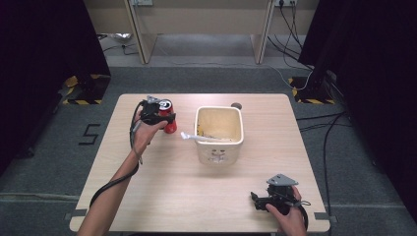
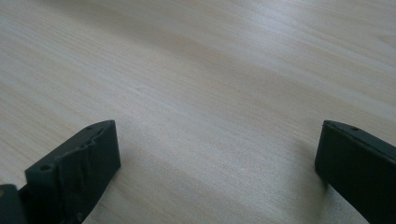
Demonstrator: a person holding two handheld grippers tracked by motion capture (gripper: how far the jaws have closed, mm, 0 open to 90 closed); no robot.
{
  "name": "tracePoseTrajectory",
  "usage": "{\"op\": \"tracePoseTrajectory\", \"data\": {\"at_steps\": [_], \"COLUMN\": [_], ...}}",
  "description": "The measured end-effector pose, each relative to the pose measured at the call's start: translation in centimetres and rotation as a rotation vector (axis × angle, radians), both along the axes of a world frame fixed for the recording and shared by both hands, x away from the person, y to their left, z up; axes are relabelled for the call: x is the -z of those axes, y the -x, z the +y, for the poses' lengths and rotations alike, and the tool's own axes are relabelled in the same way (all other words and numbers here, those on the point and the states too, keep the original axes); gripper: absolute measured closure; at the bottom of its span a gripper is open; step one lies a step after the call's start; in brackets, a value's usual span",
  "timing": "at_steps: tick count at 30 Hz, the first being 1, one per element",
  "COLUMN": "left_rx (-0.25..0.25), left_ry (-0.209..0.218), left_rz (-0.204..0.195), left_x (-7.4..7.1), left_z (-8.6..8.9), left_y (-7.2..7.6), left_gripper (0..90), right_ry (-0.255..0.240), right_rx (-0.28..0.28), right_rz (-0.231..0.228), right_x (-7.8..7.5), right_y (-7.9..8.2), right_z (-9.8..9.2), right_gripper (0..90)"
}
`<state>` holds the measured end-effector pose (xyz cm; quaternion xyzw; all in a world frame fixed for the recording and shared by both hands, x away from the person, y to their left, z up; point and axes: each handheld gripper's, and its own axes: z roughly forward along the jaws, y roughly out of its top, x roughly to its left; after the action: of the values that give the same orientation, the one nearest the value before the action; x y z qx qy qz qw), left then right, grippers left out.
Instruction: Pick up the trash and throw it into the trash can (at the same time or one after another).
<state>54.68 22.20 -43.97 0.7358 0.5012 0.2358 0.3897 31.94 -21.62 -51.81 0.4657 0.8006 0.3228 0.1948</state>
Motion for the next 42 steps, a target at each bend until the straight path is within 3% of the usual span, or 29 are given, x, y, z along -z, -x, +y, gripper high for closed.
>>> {"op": "tracePoseTrajectory", "data": {"at_steps": [8,13,19,25,34,42], "left_rx": [0.000,0.011,0.024,0.071,0.127,0.169], "left_ry": [-0.004,-0.023,-0.042,-0.067,-0.038,-0.040], "left_rz": [0.000,-0.007,-0.006,0.010,0.003,-0.027], "left_x": [0.1,0.2,-0.1,-0.6,-2.4,-4.8], "left_z": [-0.1,-0.2,0.0,-0.1,0.2,0.2], "left_y": [-0.5,-0.7,-0.2,0.7,2.1,3.3], "left_gripper": [26.2,33.5,34.0,34.2,34.4,34.4], "right_ry": [0.000,0.000,0.000,0.000,0.000,0.000], "right_rx": [0.000,0.000,-0.001,-0.001,-0.001,0.000], "right_rz": [0.000,0.000,0.000,0.000,0.000,0.000], "right_x": [0.0,0.0,0.0,0.0,0.0,0.0], "right_y": [0.0,0.0,0.0,0.0,0.0,0.0], "right_z": [0.0,0.0,0.0,0.0,0.0,0.0], "right_gripper": [0.3,0.3,0.3,0.3,0.3,0.3]}}
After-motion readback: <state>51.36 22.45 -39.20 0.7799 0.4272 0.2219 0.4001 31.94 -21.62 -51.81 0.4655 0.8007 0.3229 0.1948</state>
